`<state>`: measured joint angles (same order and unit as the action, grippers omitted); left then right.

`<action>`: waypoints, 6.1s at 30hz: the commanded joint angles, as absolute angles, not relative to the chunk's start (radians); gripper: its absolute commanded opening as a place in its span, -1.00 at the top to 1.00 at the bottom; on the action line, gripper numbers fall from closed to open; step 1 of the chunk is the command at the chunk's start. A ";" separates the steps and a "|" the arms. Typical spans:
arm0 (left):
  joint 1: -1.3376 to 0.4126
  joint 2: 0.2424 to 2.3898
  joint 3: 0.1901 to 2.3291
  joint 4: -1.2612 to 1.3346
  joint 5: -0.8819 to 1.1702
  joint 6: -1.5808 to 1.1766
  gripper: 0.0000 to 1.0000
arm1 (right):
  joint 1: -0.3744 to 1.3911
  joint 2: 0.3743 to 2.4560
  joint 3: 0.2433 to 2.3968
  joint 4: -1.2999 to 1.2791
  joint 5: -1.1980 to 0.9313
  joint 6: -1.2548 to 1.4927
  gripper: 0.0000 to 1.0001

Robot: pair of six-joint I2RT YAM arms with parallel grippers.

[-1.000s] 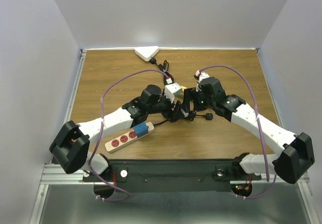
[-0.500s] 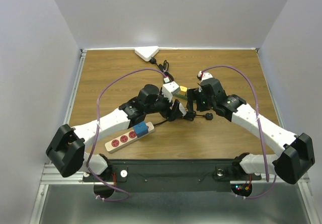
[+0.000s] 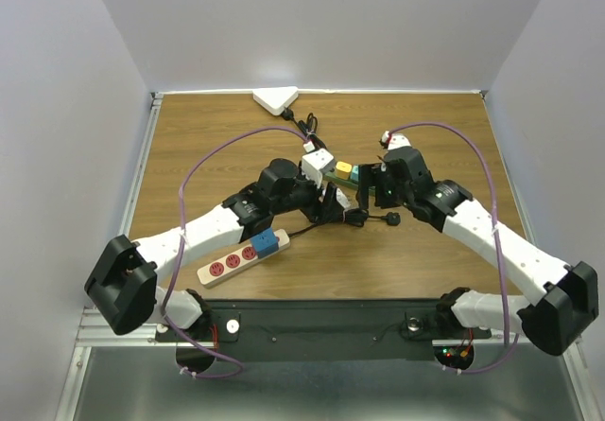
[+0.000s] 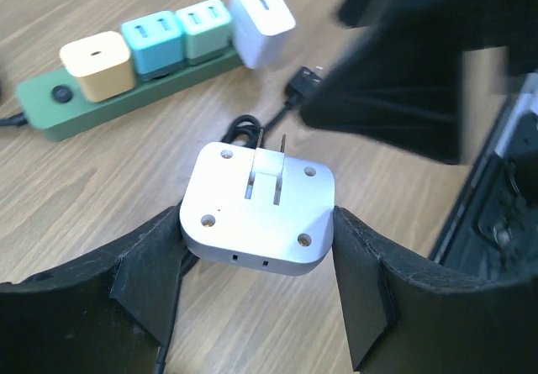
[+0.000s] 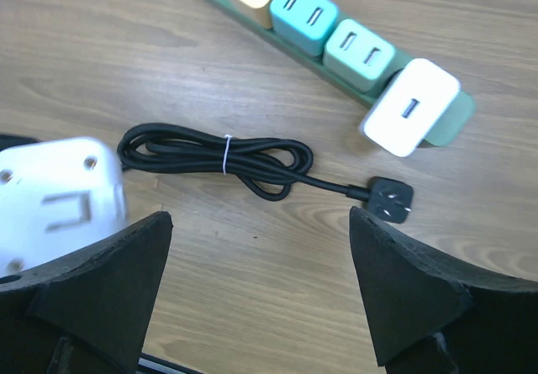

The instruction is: Insert the plug

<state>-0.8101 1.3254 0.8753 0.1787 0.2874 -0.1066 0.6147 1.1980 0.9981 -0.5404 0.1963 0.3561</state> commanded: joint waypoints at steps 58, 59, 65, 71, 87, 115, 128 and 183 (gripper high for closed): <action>-0.617 1.285 0.923 0.193 0.989 -0.792 1.00 | 0.626 0.971 1.008 -0.244 -0.541 -0.169 -0.61; -0.618 1.287 0.923 0.193 0.999 -0.792 1.00 | 0.629 0.974 1.008 -0.239 -0.554 -0.167 -0.59; -0.632 1.302 0.925 0.190 1.019 -0.792 1.00 | 0.638 0.988 1.011 -0.209 -0.594 -0.160 -0.46; -0.637 1.318 0.948 0.190 1.058 -0.787 1.00 | 0.652 1.011 1.012 -0.189 -0.640 -0.150 -0.26; -0.629 1.331 0.959 0.245 1.097 -0.864 1.00 | 0.681 1.014 1.014 -0.267 -0.643 -0.146 -0.02; -0.591 1.310 0.925 0.259 1.172 -0.913 0.85 | 0.733 1.042 1.040 -0.310 -0.609 -0.160 0.76; -0.566 1.213 0.844 0.518 0.985 -0.956 -0.97 | 0.733 1.025 1.020 -0.278 -0.400 -0.046 0.99; -0.867 0.640 0.584 -0.578 -0.459 -1.089 -0.97 | 0.515 1.052 0.963 -0.141 -0.446 0.166 0.99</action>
